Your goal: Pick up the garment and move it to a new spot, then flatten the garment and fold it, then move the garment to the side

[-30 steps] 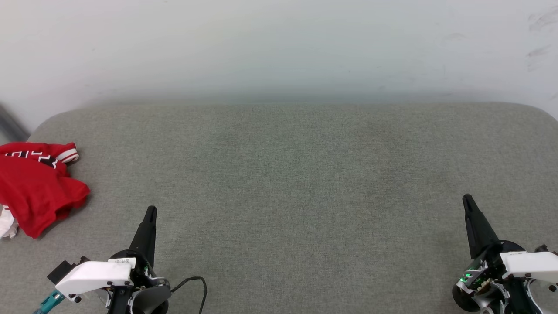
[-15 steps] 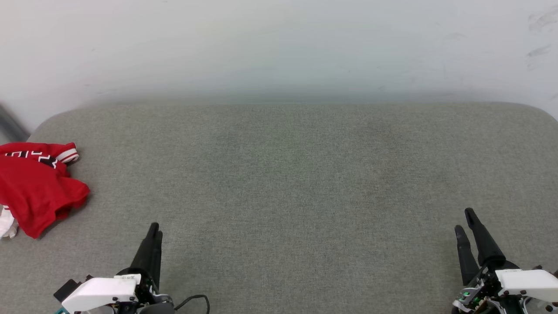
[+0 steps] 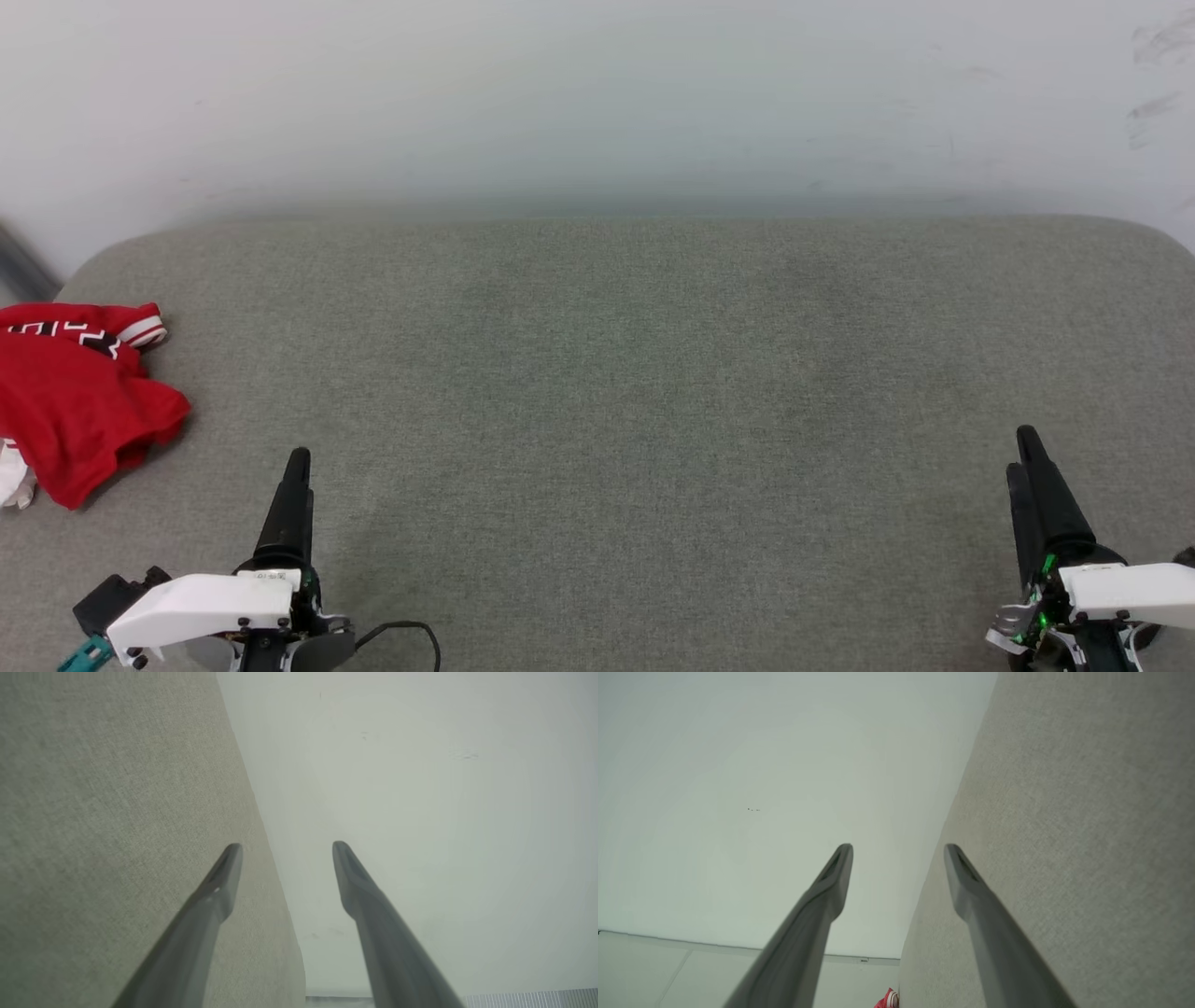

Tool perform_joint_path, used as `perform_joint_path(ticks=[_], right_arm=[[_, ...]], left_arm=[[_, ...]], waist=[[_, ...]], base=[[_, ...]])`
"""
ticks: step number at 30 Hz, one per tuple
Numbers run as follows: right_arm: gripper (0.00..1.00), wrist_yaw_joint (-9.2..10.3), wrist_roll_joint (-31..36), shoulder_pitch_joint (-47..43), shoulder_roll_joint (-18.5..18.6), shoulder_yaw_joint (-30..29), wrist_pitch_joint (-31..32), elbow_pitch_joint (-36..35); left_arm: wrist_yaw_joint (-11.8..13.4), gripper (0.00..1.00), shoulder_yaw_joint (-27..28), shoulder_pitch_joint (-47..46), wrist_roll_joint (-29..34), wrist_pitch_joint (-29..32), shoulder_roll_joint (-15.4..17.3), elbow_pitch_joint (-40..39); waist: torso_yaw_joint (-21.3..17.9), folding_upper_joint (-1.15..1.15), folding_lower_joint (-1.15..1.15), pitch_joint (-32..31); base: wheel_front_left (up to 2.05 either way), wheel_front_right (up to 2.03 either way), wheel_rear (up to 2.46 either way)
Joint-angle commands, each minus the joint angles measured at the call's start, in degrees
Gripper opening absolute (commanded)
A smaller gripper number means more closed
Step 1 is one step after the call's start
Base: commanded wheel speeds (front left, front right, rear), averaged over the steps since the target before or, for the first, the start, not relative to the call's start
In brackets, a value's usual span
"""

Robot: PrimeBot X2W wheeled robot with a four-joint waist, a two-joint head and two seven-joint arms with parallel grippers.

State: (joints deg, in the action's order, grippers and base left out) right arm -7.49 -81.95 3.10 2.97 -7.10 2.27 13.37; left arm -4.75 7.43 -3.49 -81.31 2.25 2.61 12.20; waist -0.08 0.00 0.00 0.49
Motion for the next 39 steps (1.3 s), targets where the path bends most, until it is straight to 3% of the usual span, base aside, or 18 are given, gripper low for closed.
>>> perform_joint_path(ticks=[1,15,39], right_arm=[[1.0,0.0,2.93,0.48,0.0,-0.24,-0.68,-2.06],[1.0,0.0,22.32,-0.74,-0.01,1.69,-3.98,-9.45],[1.0,0.0,46.89,-2.9,-0.05,3.35,-8.45,-12.22]], left_arm=[[0.87,1.0,-0.16,-0.74,3.04,-0.69,0.17,-2.11],[6.28,1.0,-3.23,0.34,20.82,-3.98,0.21,-7.98],[10.61,1.0,-8.54,1.58,43.89,-8.44,1.41,-9.79]], waist=[[0.0,0.0,0.0,0.05],[0.0,0.0,0.0,0.48],[0.1,0.0,0.0,0.86]], base=[[0.0,0.0,0.0],[0.0,0.0,0.0],[0.0,0.0,0.0]])
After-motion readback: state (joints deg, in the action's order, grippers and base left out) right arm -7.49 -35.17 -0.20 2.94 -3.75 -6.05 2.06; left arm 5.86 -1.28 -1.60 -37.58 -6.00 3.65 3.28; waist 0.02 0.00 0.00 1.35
